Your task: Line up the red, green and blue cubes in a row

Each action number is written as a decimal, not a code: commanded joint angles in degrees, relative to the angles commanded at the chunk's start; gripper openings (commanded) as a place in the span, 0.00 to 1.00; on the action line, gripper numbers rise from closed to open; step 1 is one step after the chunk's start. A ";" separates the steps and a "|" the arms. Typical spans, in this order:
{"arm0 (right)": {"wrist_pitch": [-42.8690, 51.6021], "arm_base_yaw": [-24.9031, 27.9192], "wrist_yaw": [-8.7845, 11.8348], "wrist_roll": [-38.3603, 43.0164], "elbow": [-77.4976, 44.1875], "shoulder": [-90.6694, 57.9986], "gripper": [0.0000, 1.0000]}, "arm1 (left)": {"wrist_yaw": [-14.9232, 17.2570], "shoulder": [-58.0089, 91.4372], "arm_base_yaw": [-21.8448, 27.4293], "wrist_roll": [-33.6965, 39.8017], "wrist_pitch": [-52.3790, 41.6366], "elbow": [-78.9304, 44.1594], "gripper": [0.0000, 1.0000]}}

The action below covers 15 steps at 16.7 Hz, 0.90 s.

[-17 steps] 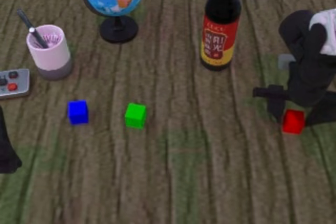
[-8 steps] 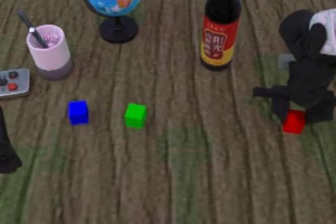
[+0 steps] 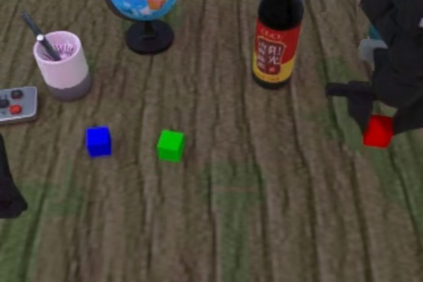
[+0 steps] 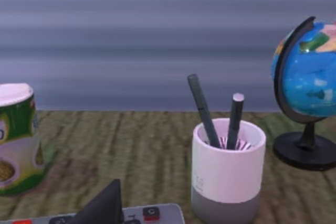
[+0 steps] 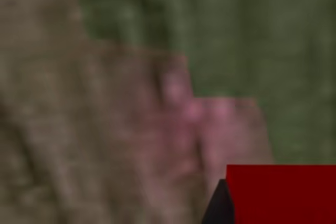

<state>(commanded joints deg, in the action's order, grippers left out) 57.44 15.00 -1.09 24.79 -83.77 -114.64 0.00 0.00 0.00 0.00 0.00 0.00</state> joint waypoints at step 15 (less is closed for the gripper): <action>13.69 18.04 -0.51 13.73 -27.44 -15.07 0.00 | 0.00 0.00 0.00 0.00 0.00 0.00 1.00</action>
<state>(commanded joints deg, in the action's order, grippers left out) 71.13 33.05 -1.61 38.52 -111.21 -129.70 0.00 0.00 0.00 0.00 0.00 0.00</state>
